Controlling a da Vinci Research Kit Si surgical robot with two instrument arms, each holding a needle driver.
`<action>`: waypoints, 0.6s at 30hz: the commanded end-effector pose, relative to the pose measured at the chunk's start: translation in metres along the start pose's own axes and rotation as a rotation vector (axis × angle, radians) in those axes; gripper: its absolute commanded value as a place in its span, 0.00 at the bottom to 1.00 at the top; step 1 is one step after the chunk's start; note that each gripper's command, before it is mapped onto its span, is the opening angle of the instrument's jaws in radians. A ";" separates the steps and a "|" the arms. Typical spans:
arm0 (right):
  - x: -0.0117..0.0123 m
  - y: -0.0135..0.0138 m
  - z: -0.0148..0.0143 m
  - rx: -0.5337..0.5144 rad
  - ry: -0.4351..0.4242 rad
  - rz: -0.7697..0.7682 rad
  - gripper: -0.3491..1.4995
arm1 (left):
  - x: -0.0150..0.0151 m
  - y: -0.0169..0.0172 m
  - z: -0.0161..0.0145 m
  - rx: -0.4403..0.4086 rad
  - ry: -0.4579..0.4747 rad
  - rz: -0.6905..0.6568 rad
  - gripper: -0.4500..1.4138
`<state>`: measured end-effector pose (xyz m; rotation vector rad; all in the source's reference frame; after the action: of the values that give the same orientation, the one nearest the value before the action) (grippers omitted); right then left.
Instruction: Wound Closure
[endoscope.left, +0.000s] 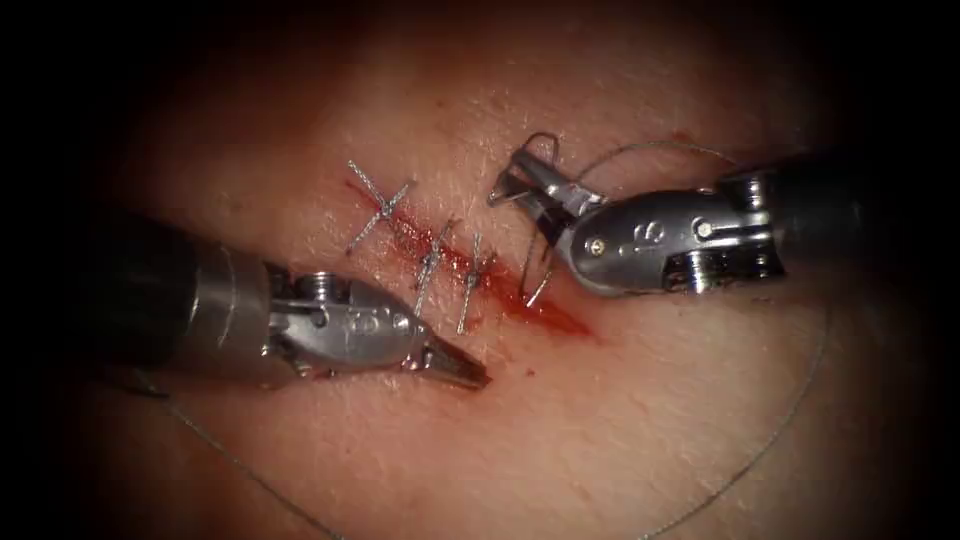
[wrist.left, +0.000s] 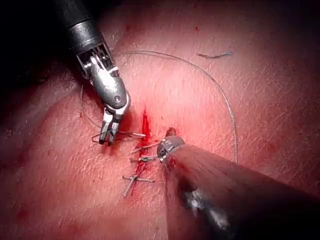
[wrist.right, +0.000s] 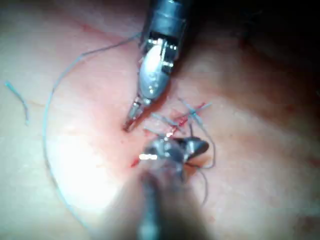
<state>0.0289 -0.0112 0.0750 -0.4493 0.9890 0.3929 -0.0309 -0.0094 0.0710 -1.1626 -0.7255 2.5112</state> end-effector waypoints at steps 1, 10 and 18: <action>-0.0004 -0.0008 0.0003 0.016 0.013 0.050 0.00 | -0.0005 -0.0001 0.0010 -0.001 0.000 0.003 0.00; -0.0004 -0.0007 0.0005 0.006 0.041 0.168 0.00 | -0.0007 -0.0002 0.0010 0.000 -0.001 0.005 0.00; -0.0001 -0.0006 0.0006 -0.028 0.029 0.225 0.00 | -0.0010 0.0001 0.0008 0.001 -0.002 0.007 0.00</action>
<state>0.0290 -0.0107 0.0750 -0.3742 1.0633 0.6106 -0.0303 -0.0098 0.0714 -1.1644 -0.7204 2.5188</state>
